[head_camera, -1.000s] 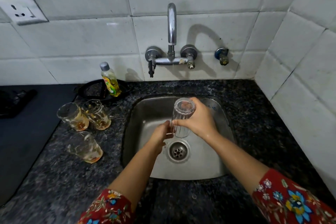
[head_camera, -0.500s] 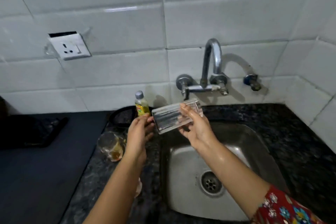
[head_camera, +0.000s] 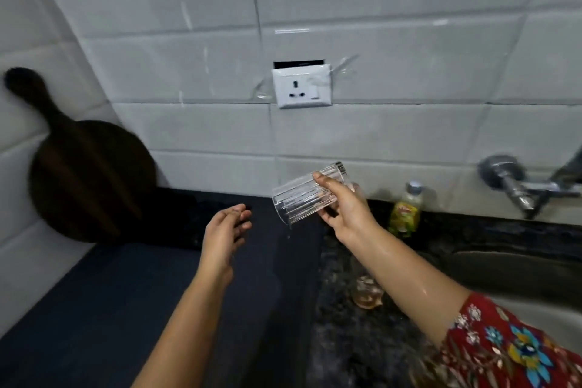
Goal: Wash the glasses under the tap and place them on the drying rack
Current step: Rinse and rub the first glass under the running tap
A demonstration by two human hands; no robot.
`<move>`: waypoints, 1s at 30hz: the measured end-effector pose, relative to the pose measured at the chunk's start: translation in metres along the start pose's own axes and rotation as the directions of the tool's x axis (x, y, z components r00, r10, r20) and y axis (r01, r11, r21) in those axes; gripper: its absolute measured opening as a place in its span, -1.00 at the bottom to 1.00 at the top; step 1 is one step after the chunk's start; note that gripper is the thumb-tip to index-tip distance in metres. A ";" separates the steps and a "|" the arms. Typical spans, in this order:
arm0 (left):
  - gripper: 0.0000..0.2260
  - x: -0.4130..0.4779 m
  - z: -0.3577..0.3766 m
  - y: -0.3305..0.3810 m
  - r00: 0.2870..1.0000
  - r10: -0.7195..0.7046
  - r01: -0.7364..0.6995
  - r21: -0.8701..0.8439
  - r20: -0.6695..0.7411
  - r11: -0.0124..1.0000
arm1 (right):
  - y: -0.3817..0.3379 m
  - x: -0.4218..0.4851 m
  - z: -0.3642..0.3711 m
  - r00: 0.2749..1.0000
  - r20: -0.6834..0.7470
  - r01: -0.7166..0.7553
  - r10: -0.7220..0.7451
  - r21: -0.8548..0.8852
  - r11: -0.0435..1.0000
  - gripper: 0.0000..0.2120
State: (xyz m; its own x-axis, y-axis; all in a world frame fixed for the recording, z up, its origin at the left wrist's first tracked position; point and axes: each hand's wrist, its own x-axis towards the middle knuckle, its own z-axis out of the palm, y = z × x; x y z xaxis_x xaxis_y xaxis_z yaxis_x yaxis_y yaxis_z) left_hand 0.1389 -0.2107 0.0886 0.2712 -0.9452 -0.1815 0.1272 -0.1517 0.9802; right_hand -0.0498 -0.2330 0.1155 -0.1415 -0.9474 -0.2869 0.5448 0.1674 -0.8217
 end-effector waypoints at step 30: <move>-0.82 0.141 -0.153 -0.066 0.943 -0.035 0.017 -0.057 -0.330 0.998 | 0.172 0.171 0.221 0.850 0.503 0.519 -0.156 -0.750 0.411 -0.33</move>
State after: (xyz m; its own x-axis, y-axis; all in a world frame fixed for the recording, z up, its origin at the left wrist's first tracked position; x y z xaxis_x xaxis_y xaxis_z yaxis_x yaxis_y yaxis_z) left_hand 0.3152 -0.2898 -0.0134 0.5664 -0.7909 -0.2318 0.1858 -0.1515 0.9708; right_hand 0.2023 -0.4264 0.0337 0.2105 -0.9687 0.1316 -0.4696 -0.2182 -0.8555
